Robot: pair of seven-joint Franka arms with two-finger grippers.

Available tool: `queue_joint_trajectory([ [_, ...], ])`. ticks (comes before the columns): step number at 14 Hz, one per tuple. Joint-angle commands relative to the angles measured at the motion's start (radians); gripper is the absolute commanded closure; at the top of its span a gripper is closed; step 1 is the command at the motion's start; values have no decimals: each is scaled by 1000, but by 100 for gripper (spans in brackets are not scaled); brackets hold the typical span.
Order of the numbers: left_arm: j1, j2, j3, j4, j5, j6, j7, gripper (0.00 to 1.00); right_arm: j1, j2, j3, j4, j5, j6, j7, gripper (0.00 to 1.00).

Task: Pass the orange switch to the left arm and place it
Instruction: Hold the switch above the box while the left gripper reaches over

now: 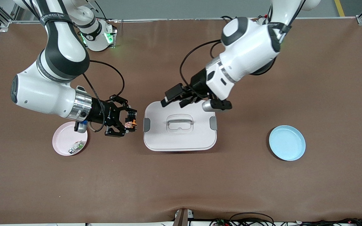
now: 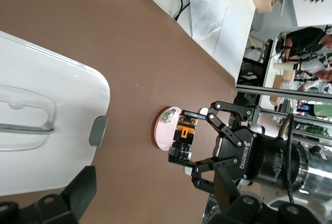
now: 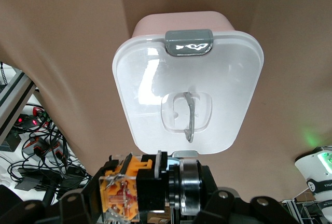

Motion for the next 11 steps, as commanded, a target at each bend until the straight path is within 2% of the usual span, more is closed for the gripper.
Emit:
queue_joint_trajectory([
  [1, -58, 63, 3, 15, -16, 114, -11, 0, 5, -31, -5, -36, 22, 10, -18, 100],
  [6, -155, 141, 8, 18, -5, 271, -9, 0, 3, -29, -5, -36, 22, 9, -18, 100],
  [9, -172, 147, 9, 23, -5, 280, -9, 0, 3, -29, -5, -36, 22, 9, -20, 100],
  [11, -172, 163, 9, 59, -5, 280, -9, 0, 3, -29, -5, -34, 22, 9, -20, 100],
])
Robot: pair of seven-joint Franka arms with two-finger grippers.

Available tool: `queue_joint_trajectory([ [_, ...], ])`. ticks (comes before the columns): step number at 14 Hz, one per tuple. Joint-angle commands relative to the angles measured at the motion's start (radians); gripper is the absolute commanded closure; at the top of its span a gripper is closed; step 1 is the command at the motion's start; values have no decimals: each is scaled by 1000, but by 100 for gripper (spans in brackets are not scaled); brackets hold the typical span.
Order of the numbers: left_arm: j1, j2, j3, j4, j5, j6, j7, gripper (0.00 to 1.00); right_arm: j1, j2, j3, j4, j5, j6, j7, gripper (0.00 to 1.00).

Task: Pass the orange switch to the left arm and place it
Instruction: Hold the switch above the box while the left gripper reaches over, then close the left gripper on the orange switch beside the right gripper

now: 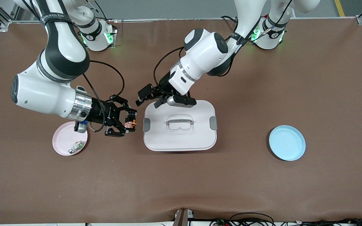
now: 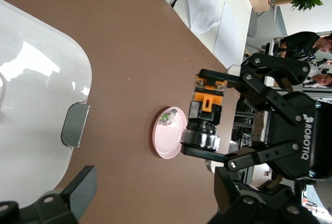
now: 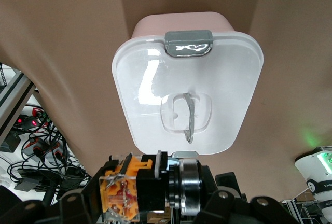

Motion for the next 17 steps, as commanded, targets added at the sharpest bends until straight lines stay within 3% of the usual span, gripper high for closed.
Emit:
queue_joint_trajectory([
  [1, -7, 31, 11, 67, -5, 8, -5, 0, 3, -29, -4, -32, 22, 7, -19, 100],
  [6, -4, 127, 20, 174, 47, 8, 18, 0, 5, -29, -4, -31, 22, -4, -17, 100],
  [9, -5, 143, 19, 183, 147, 8, 17, 0, 20, -29, -4, -27, 22, -4, -17, 100],
  [17, -7, 143, 17, 186, 155, 8, 11, 0, 66, -26, -4, -29, 22, 5, -16, 100],
])
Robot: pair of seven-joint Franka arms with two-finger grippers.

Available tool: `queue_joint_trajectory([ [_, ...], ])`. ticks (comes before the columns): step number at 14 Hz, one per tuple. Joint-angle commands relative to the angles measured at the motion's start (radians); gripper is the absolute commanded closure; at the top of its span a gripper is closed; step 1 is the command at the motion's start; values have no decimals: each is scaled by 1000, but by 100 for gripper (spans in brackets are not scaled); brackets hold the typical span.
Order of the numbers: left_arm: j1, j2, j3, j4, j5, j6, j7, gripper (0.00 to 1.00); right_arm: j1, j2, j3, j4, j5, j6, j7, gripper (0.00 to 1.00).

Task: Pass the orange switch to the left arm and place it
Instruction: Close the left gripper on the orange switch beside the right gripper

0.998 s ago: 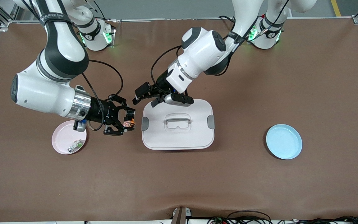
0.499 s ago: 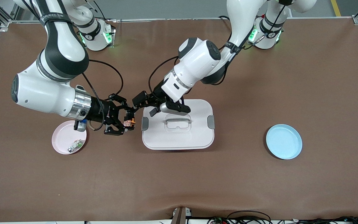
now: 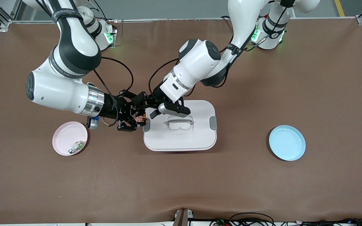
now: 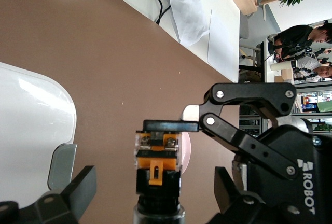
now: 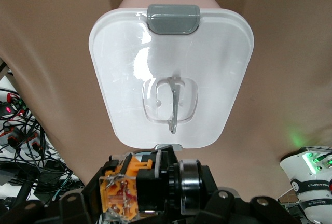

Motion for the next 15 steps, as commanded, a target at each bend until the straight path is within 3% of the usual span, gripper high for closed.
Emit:
queue_joint_trajectory([
  [1, -6, 13, 2, 21, 16, 8, -1, 0, 7, -26, -7, -29, 20, 6, -10, 100],
  [4, -7, 13, 1, 18, 16, 8, -3, 0, 6, -26, -9, -29, 19, 0, -13, 100],
  [6, -7, 14, 1, 18, 16, 8, -4, 31, 3, -26, -9, -30, 19, -2, -15, 100],
  [8, -7, 13, 1, 18, 16, 8, -6, 56, 3, -26, -9, -32, 19, -2, -21, 100],
  [13, -7, 10, 1, 17, 16, 8, -14, 98, 3, -26, -9, -33, 17, -2, -26, 100],
  [15, -7, 10, 1, 17, 16, 8, -14, 99, 3, -26, -9, -33, 17, -2, -26, 100],
])
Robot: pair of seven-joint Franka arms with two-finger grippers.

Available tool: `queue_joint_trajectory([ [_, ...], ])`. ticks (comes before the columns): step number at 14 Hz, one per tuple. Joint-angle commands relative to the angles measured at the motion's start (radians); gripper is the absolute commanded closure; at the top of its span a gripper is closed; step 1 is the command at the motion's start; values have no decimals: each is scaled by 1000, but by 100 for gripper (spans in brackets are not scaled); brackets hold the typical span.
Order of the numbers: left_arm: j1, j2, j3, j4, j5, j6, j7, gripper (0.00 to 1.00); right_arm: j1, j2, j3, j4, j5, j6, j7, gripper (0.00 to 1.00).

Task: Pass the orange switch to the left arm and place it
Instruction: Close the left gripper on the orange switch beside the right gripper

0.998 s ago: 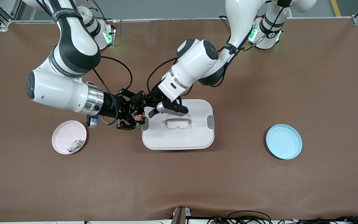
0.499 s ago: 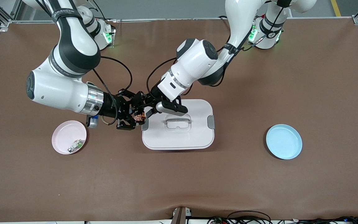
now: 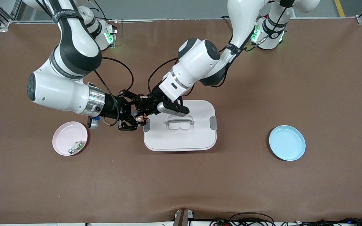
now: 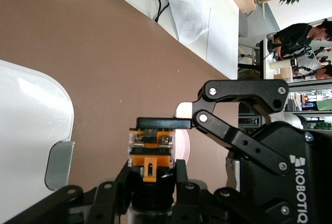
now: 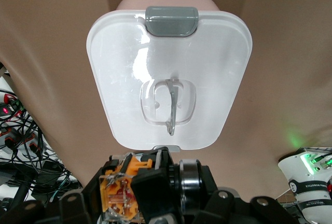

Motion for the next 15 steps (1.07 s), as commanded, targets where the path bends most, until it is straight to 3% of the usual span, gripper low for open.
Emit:
queue_joint_trajectory([
  [1, -5, 8, 4, 14, 16, 8, -14, 99, 5, -26, -5, -27, 14, 2, -16, 100],
  [2, -5, 8, 4, 14, 16, 8, -14, 99, 5, -26, -5, -27, 12, 1, -16, 100],
  [3, -5, 8, 4, 14, 16, 8, -14, 99, 2, -26, -5, -26, 12, -4, -23, 81],
  [4, -6, 8, 4, 14, 16, 8, -14, 99, -2, -26, -5, -24, 12, -11, -30, 20],
  [5, -5, 5, 4, 14, 14, 8, -15, 99, -5, -26, -6, -23, 12, -17, -42, 2],
  [11, 1, -29, 0, 3, 10, 5, -15, 99, -24, -26, -11, -13, -2, -33, -97, 0],
  [15, 11, -116, 0, -95, 10, -1, -14, 99, -99, -49, -13, -4, -29, -158, -242, 0],
])
